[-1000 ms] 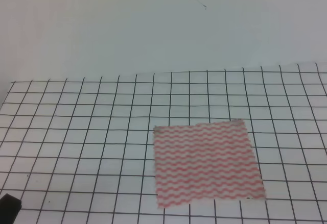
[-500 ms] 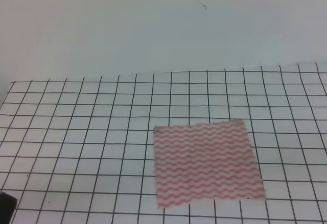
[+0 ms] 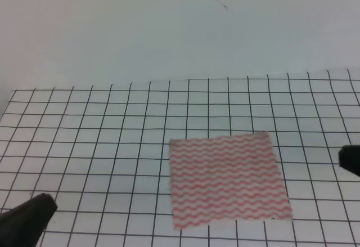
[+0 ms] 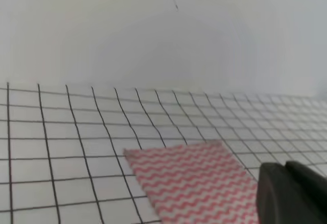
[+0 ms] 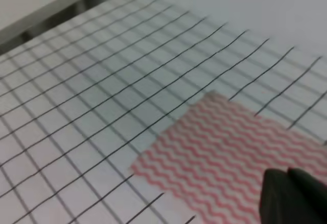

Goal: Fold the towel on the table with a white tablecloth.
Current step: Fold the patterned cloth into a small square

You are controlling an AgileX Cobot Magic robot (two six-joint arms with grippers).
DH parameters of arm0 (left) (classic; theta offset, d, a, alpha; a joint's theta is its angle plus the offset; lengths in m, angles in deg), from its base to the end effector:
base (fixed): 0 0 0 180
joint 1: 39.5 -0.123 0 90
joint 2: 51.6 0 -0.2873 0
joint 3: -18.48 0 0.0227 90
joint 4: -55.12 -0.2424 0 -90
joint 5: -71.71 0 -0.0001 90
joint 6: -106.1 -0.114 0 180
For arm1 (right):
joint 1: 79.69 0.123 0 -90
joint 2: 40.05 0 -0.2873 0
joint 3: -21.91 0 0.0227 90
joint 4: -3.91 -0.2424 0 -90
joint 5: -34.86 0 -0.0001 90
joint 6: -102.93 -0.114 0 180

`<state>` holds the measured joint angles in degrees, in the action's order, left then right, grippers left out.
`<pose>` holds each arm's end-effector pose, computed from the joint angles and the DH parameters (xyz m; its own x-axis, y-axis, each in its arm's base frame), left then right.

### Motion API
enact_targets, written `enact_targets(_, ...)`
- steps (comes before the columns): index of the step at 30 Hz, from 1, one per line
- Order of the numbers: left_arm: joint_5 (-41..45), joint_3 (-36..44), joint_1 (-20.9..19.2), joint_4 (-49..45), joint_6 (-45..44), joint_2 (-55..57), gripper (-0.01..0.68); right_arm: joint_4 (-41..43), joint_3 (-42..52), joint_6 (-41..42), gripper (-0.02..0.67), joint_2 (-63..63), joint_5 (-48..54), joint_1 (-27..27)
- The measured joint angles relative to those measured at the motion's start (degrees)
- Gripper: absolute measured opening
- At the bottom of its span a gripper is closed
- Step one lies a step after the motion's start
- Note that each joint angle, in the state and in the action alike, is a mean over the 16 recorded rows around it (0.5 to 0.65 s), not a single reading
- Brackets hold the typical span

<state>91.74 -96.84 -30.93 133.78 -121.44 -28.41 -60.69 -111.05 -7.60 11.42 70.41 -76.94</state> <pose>0.0779 -0.0506 0.2641 -0.2684 -0.4417 -0.8561 0.3901 0.7627 -0.5159 0.1485 0.0672 0.2925 -0.3377 -0.1603 -0.9275 -0.5796 0.8118 0.0707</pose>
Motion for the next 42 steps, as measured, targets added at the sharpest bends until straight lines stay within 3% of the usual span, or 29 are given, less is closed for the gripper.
enact_targets(12,10.6,-14.8,0.0,-10.7,-6.5,25.0,0.0,8.5,-6.0,1.3,0.138,19.2,6.3,6.2)
enact_targets(21,16.9,-21.9,0.0,-17.5,-8.4,38.3,0.078,25.1,-11.6,-7.4,0.187,27.4,4.5,15.3)
enact_targets(32,21.2,-24.6,0.0,-18.7,-11.7,44.8,0.223,48.6,-20.9,-20.0,0.19,41.9,2.4,25.8)
enact_targets(42,22.2,-24.6,0.0,-18.0,-12.5,45.3,0.233,55.1,-23.7,-13.2,0.193,50.9,1.2,26.7)
